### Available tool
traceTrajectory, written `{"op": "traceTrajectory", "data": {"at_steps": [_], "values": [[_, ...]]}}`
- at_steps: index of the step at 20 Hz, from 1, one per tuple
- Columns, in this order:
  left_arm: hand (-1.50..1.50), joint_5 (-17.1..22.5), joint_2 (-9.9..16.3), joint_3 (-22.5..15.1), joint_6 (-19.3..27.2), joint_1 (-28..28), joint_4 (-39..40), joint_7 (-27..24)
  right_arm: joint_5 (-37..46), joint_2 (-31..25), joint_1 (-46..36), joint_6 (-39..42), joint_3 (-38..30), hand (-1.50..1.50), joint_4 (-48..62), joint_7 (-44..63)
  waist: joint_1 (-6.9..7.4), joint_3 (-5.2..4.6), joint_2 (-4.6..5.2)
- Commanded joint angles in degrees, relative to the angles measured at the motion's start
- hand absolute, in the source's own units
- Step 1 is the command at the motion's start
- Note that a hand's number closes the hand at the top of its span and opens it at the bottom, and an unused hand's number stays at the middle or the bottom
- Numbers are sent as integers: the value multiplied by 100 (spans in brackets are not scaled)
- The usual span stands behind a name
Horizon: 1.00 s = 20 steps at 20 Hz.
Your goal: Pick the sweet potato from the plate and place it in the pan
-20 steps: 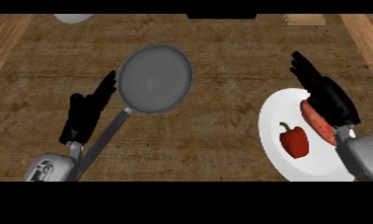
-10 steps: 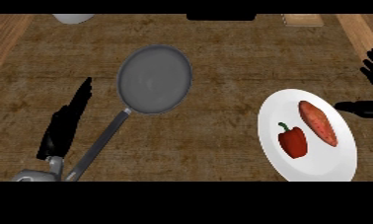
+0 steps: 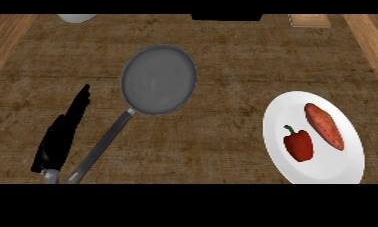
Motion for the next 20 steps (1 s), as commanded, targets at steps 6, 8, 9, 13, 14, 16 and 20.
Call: {"op": "traceTrajectory", "data": {"at_steps": [6,8,9,13,14,16,20], "values": [[0,-108,3,152,-25,501,-71,-366,612,-102,-1004,1682,615,-150,42,231,-2,-7,-12],[0,-73,-71,178,-157,-153,318,-84,811,37,-1654,2019,754,-150,346,459,13,-7,17],[0,-114,-96,39,-60,138,-411,330,870,8,-1548,2105,759,-150,268,525,-4,-4,-10],[0,-190,-219,158,-102,39,18,5,1113,659,-2004,1921,906,-150,6,1464,-53,-10,-11],[0,-108,-115,372,-201,-11,257,-147,1030,643,-2005,2160,885,-150,-12,1667,-76,-12,-13],[0,-141,-188,233,-238,29,-60,140,1108,716,-2168,2461,912,-150,87,1820,-69,-8,-16],[0,-205,-115,367,-284,-117,-215,431,1244,987,-2226,2595,981,-150,-229,2401,-116,-9,-28]]}}
